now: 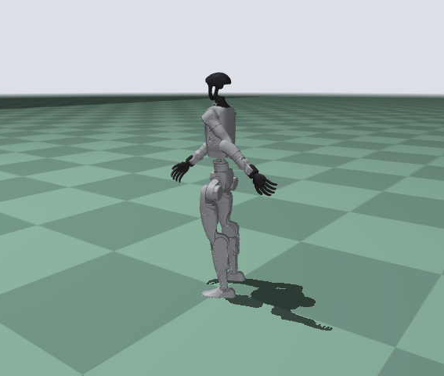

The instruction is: In place motions

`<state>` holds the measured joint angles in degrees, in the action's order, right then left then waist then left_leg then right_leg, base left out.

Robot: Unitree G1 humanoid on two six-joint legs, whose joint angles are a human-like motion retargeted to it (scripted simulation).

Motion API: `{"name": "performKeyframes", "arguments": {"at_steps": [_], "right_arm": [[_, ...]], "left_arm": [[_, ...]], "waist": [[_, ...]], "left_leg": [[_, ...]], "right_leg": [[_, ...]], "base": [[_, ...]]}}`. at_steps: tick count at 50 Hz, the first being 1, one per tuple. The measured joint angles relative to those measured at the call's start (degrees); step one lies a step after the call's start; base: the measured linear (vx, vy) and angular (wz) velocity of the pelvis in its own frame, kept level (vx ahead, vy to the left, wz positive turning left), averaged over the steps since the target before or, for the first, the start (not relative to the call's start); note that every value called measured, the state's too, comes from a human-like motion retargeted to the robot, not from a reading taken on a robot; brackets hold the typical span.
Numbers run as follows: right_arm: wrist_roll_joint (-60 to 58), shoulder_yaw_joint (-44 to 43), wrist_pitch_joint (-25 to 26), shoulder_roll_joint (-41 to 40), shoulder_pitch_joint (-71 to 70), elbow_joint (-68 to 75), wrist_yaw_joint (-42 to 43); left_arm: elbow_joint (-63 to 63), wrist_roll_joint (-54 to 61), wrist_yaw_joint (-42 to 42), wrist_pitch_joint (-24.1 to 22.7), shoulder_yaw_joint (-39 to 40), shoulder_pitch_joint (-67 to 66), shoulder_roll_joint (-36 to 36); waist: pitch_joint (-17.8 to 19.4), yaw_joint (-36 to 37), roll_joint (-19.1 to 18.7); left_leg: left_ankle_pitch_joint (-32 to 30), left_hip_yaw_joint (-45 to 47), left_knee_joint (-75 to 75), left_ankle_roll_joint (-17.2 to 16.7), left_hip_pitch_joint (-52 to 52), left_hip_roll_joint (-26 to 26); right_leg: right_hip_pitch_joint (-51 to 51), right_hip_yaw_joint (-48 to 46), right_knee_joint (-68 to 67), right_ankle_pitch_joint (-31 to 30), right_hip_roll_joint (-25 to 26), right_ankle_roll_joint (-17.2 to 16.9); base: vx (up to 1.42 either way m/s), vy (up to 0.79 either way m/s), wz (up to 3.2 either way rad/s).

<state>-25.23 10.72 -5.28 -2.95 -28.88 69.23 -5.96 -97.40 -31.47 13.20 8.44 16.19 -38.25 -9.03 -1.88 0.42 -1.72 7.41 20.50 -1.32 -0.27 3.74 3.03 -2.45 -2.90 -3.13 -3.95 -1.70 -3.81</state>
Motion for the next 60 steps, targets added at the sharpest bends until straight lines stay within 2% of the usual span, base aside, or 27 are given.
{"name": "performKeyframes", "arguments": {"at_steps": [3, 5, 10, 13, 15, 17, 20, 22, 25, 28, 33, 36, 39, 42, 45, 47, 48, 50, 54, 57, 60], "right_arm": [[-3.7, 1.5, -4.7, 0.9, -0.9, -3.3, 3.0], [-5.9, 2.4, -5.6, 1.5, 0.4, -4.3, 6.3], [-8.8, 1.0, -3.0, 3.8, 11.2, 0.1, 11.6], [-5.7, -4.7, -1.4, 6.0, 19.9, 8.7, 10.9], [-2.5, -9.6, -0.8, 7.5, 24.7, 18.2, 10.6], [0.9, -14.2, 2.3, 9.7, 29.0, 27.6, 9.7], [5.4, -17.2, 13.4, 12.9, 40.5, 28.2, 5.8], [7.4, -18.0, 17.5, 14.2, 46.6, 28.2, 4.7], [7.2, -21.5, 17.9, 15.4, 52.5, 28.2, 6.4], [7.9, -24.1, 17.1, 16.5, 54.4, 28.2, 7.3], [19.0, -21.8, 19.6, 16.8, 50.0, 28.2, 12.4], [22.6, -18.0, 16.0, 15.0, 41.9, 28.2, 15.7], [19.6, -12.2, 13.4, 11.7, 30.6, 28.2, 16.3], [12.9, -9.3, 8.0, 7.1, 18.2, 27.0, 12.4], [11.1, -6.8, 3.8, 2.3, 11.1, 15.2, 4.4], [11.6, -6.3, 0.4, -0.3, 6.6, 8.8, 1.5], [11.7, -5.8, -1.6, -1.2, 4.6, 6.3, 0.8], [11.1, -4.1, -5.0, -2.3, 1.5, 2.3, 0.4], [4.4, -1.5, -6.5, -0.9, 0.0, -2.3, 3.8], [-2.1, -0.7, -5.9, 1.3, 2.5, -2.1, 6.8], [-5.1, -1.1, -3.0, 3.3, 8.3, 1.8, 9.2]], "left_arm": [[0.0, 2.0, 2.3, 0.1, 2.0, -2.3, -0.1], [0.0, 4.3, 2.8, 0.7, 2.3, -1.3, -0.1], [0.0, 7.3, -1.6, 1.2, -3.3, 13.5, -0.2], [0.0, 5.1, -9.5, 0.4, -10.8, 28.6, 0.1], [0.1, 2.6, -16.7, -1.7, -15.3, 39.4, 1.3], [4.3, -1.0, -23.6, -3.8, -16.8, 47.8, 3.8], [12.0, -1.4, -31.6, -9.3, -19.0, 57.6, 7.3], [17.3, 1.8, -34.3, -12.9, -20.7, 62.6, 9.5], [25.7, 8.0, -36.6, -17.7, -22.5, 67.7, 10.8], [32.7, 13.7, -36.0, -20.6, -23.7, 69.5, 9.0], [37.7, 15.6, -33.9, -21.6, -23.0, 65.0, 7.3], [35.4, 13.1, -32.0, -20.9, -22.7, 58.0, 6.9], [27.9, 8.0, -26.7, -19.3, -21.3, 49.3, 6.7], [14.7, 2.4, -16.6, -15.2, -17.1, 41.0, 6.1], [0.5, 2.4, 0.3, -6.8, -11.3, 33.5, 4.7], [0.0, 5.8, 10.0, -2.3, -9.4, 23.9, 4.5], [0.0, 7.5, 13.0, -1.7, -9.2, 19.4, 4.5], [0.0, 7.8, 14.9, -2.1, -7.6, 11.4, 4.6], [0.0, 1.5, 10.6, -2.8, -4.2, 1.6, 3.4], [0.0, 0.6, 11.5, -0.8, -3.3, -0.4, 2.8], [0.0, 2.7, 13.5, 0.7, -3.1, 2.9, 2.5]], "waist": [[-0.2, -0.1, 0.3], [-0.4, -0.5, 0.6], [-0.6, -1.2, 1.6], [0.1, -0.7, 2.3], [0.6, -0.5, 2.8], [1.1, -0.5, 3.1], [1.7, -0.6, 3.2], [1.5, -0.6, 3.0], [1.1, -1.4, 2.7], [1.5, -2.5, 2.2], [1.7, -2.2, 1.1], [1.6, -2.1, 0.6], [1.6, -2.8, 0.6], [1.7, -2.3, 0.2], [2.0, -1.5, -0.3], [2.2, -1.4, -0.5], [2.3, -1.5, -0.5], [2.3, -1.9, -0.6], [1.3, -2.0, -0.9], [1.1, -2.3, -0.8], [0.8, -2.8, -0.5]], "left_leg": [[-0.2, -0.2, -0.1, -0.2, -0.4, 0.3], [-0.4, -0.6, 0.0, -0.3, -0.8, 0.2], [-1.4, -3.1, 0.6, 0.0, -2.4, -0.9], [-2.3, -5.6, 1.3, 0.2, -3.5, -2.0], [-2.9, -7.5, 1.6, 0.3, -4.1, -2.7], [-3.5, -9.1, 1.9, 0.4, -4.6, -3.5], [-4.0, -11.0, 2.2, 0.7, -5.2, -4.5], [-4.1, -11.4, 2.2, 0.9, -5.6, -4.9], [-4.1, -11.4, 2.3, 1.2, -6.1, -5.1], [-3.9, -10.9, 2.4, 1.3, -5.9, -4.8], [-3.3, -8.7, 2.2, 1.5, -5.0, -4.1], [-3.0, -7.1, 1.7, 1.5, -4.2, -3.7], [-2.8, -6.1, 1.2, 1.4, -3.0, -3.7], [-2.2, -4.1, 0.7, 1.3, -1.6, -3.2], [-1.6, -1.4, 0.4, 1.0, -0.7, -2.4], [-1.4, -0.1, 0.1, 0.8, -0.2, -2.0], [-1.2, 0.3, 0.0, 0.7, 0.0, -1.8], [-1.0, 0.6, -0.1, 0.5, 0.2, -1.5], [-0.7, 0.8, -0.1, 0.3, -0.4, -1.1], [-0.8, 0.4, 0.0, 0.3, -0.5, -1.1], [-1.0, -0.8, 0.1, 0.4, -1.0, -1.5]], "right_leg": [[-0.1, -0.4, 0.0, 0.1, 0.1, -0.1], [0.0, -1.0, 0.0, 0.3, 0.0, -0.1], [1.1, -4.1, 0.4, 0.9, -1.2, 0.2], [2.8, -7.3, 1.1, 1.3, -2.2, 0.4], [4.1, -9.7, 1.5, 1.7, -2.9, 0.3], [5.1, -11.6, 1.7, 2.1, -3.6, 0.1], [5.9, -13.4, 2.1, 2.3, -4.4, -0.1], [5.6, -13.1, 2.2, 2.3, -4.7, -0.2], [4.7, -11.9, 2.1, 2.1, -4.9, -0.2], [4.1, -10.4, 2.0, 1.7, -4.7, -0.2], [2.7, -9.1, 1.6, 0.8, -4.4, -0.4], [2.0, -7.6, 1.3, 0.4, -3.9, -0.4], [1.6, -4.5, 0.9, 0.0, -3.1, 0.1], [1.1, -1.8, 0.8, -0.6, -2.4, 0.2], [0.1, 0.8, 0.4, -1.1, -1.5, 0.3], [-0.3, 2.4, 0.2, -1.2, -1.0, 0.2], [-0.5, 3.1, 0.2, -1.2, -0.8, 0.1], [-0.8, 3.9, 0.1, -1.3, -0.5, 0.0], [-1.3, 3.9, 0.2, -1.1, -0.2, -0.1], [-0.9, 3.1, 0.2, -0.8, -0.4, 0.0], [-0.3, 1.7, 0.4, -0.4, -0.8, 0.1]], "base": [[0.00, -0.01, 0.07], [0.01, -0.04, 0.33], [-0.01, -0.01, 0.59], [-0.07, 0.03, 0.96], [-0.06, 0.05, 1.07], [-0.05, 0.06, 0.89], [-0.01, 0.07, 0.50], [0.00, 0.07, -0.02], [-0.02, 0.04, -0.31], [-0.07, 0.02, -0.46], [-0.05, 0.05, -0.63], [-0.02, 0.02, -0.44], [-0.03, -0.05, -0.26], [-0.03, -0.04, -0.67], [0.01, -0.05, -0.77], [0.07, -0.05, -0.53], [0.07, -0.04, -0.35], [0.06, -0.04, -0.24], [0.00, 0.00, 0.00], [0.05, 0.01, 0.27], [0.07, 0.02, 0.44]]}}
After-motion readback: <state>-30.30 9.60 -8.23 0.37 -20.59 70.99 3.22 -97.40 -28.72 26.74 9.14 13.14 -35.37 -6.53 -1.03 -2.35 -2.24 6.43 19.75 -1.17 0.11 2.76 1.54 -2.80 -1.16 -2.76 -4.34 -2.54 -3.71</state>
